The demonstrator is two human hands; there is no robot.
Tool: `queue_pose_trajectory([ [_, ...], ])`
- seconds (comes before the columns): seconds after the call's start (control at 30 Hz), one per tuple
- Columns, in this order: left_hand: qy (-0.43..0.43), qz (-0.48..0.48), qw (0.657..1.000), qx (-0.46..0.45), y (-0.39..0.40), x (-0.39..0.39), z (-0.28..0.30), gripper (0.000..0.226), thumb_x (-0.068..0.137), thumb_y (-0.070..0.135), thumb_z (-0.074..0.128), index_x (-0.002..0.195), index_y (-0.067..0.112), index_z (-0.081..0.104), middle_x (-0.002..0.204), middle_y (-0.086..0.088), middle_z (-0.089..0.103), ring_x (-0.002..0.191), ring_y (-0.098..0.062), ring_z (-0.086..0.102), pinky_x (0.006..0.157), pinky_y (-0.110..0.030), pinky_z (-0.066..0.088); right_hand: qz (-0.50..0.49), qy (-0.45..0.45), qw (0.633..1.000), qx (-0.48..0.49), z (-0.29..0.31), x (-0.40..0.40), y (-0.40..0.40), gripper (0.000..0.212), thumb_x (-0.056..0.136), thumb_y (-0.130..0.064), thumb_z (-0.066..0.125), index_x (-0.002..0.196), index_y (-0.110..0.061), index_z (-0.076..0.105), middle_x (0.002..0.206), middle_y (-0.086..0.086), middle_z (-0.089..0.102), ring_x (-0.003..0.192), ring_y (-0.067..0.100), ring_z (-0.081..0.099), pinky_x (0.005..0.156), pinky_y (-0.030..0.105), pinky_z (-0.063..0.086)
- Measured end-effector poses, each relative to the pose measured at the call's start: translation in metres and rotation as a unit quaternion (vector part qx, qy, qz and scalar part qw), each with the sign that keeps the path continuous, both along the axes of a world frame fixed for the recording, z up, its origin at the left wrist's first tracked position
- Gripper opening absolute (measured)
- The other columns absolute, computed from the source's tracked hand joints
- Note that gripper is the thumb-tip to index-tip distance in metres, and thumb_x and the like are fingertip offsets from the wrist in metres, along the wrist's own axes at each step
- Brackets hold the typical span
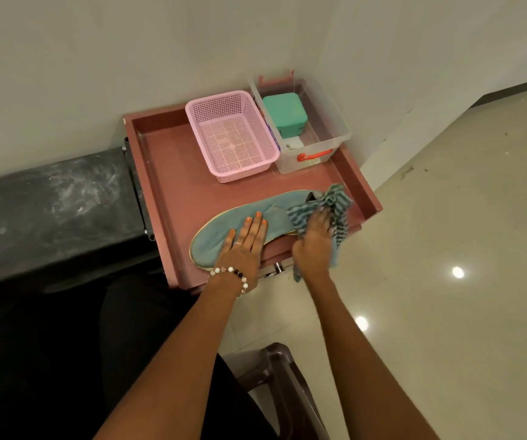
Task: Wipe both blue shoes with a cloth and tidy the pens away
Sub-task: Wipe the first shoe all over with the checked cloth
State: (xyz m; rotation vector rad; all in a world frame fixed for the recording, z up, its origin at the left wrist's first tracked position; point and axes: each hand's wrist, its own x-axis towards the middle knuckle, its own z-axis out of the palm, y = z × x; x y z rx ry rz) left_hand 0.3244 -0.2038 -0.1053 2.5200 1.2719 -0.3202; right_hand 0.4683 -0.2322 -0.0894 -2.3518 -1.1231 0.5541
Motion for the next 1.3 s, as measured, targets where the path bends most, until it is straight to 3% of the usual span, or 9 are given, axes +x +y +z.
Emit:
queue_pose_trajectory([
  [0.2, 0.005, -0.005, 1.000, -0.005, 0.001, 0.001, -0.003, 0.091, 0.085, 0.006, 0.049, 0.151, 0.009, -0.014, 0.155, -0.003, -0.032, 0.145, -0.022, -0.023, 0.117, -0.043, -0.006, 0.256, -0.146, 0.954, -0.057, -0.001, -0.009, -0.006, 0.063, 0.060, -0.014, 0.029, 0.104, 0.014, 0.063, 0.102, 0.032, 0.064, 0.100, 0.047, 0.061, 0.095, 0.058, 0.041],
  [0.37, -0.007, 0.004, 1.000, -0.017, 0.000, -0.002, -0.001, 0.096, 0.084, 0.002, 0.047, 0.147, 0.012, -0.026, 0.155, -0.001, -0.032, 0.144, -0.020, -0.024, 0.118, -0.041, -0.006, 0.319, -0.249, 0.914, 0.003, 0.009, 0.059, -0.006, 0.066, 0.048, -0.011, 0.078, 0.112, 0.001, 0.064, 0.103, 0.020, 0.069, 0.100, 0.034, 0.065, 0.115, 0.044, 0.015],
  [0.47, -0.010, 0.007, 1.000, -0.020, 0.001, -0.002, -0.001, 0.097, 0.084, 0.002, 0.047, 0.148, 0.012, -0.025, 0.155, -0.001, -0.032, 0.145, -0.020, -0.023, 0.118, -0.041, -0.006, 0.202, -0.262, 0.943, 0.027, -0.010, 0.029, -0.005, 0.054, 0.055, -0.002, 0.074, 0.108, 0.004, 0.064, 0.099, 0.023, 0.068, 0.100, 0.036, 0.064, 0.112, 0.051, 0.024],
  [0.67, 0.057, -0.022, 0.998, -0.024, 0.003, -0.002, 0.001, 0.091, 0.090, 0.019, 0.050, 0.149, 0.005, -0.017, 0.156, -0.009, -0.027, 0.143, -0.025, -0.026, 0.117, -0.045, -0.007, 0.055, 0.092, 0.989, 0.101, 0.017, -0.026, 0.014, 0.051, 0.070, 0.007, 0.042, 0.113, -0.005, 0.066, 0.105, 0.017, 0.068, 0.098, 0.031, 0.062, 0.087, 0.041, 0.051],
  [0.83, 0.020, -0.004, 1.000, -0.007, 0.000, -0.001, 0.003, 0.094, 0.087, 0.007, 0.047, 0.146, 0.009, -0.027, 0.155, -0.005, -0.032, 0.145, -0.023, -0.024, 0.118, -0.042, -0.005, -0.196, 0.350, 0.904, 0.149, 0.038, 0.005, -0.013, 0.049, 0.073, 0.017, 0.032, 0.098, -0.005, 0.068, 0.094, 0.010, 0.067, 0.095, 0.029, 0.064, 0.077, 0.036, 0.054],
  [0.97, 0.011, 0.003, 1.000, 0.002, -0.001, 0.000, 0.003, 0.092, 0.087, 0.005, 0.043, 0.146, 0.009, -0.027, 0.155, -0.004, -0.031, 0.145, -0.021, -0.022, 0.118, -0.041, -0.003, -0.491, 0.276, 0.763, 0.317, 0.059, 0.038, -0.021, 0.048, 0.075, 0.012, 0.031, 0.107, -0.004, 0.063, 0.099, 0.011, 0.066, 0.093, 0.026, 0.065, 0.073, 0.031, 0.057],
  [1.07, 0.016, 0.001, 1.000, 0.005, 0.000, 0.000, 0.002, 0.093, 0.087, 0.006, 0.044, 0.145, 0.009, -0.028, 0.155, -0.004, -0.031, 0.145, -0.022, -0.022, 0.118, -0.042, -0.003, -0.392, 0.188, 0.859, 0.269, 0.056, 0.042, -0.010, 0.041, 0.087, 0.003, 0.039, 0.121, -0.009, 0.057, 0.103, 0.011, 0.064, 0.097, 0.027, 0.061, 0.088, 0.042, 0.051],
  [1.17, 0.011, 0.005, 1.000, 0.003, -0.001, 0.001, 0.002, 0.094, 0.088, 0.008, 0.046, 0.146, 0.010, -0.028, 0.155, -0.004, -0.032, 0.145, -0.021, -0.022, 0.118, -0.041, -0.004, -0.054, 0.064, 0.996, 0.027, 0.022, 0.023, 0.002, 0.059, 0.086, -0.005, 0.034, 0.145, -0.005, 0.029, 0.137, 0.025, 0.042, 0.120, 0.040, 0.047, 0.102, 0.054, 0.039],
  [1.3, 0.012, 0.015, 1.000, 0.008, -0.002, 0.002, 0.002, 0.093, 0.088, 0.010, 0.046, 0.146, 0.010, -0.027, 0.155, -0.004, -0.030, 0.145, -0.021, -0.022, 0.118, -0.041, -0.003, 0.092, -0.179, 0.963, -0.178, -0.002, 0.008, 0.015, 0.066, 0.093, -0.014, 0.036, 0.144, 0.012, 0.004, 0.152, 0.033, 0.003, 0.143, 0.043, -0.006, 0.116, 0.052, -0.004],
])
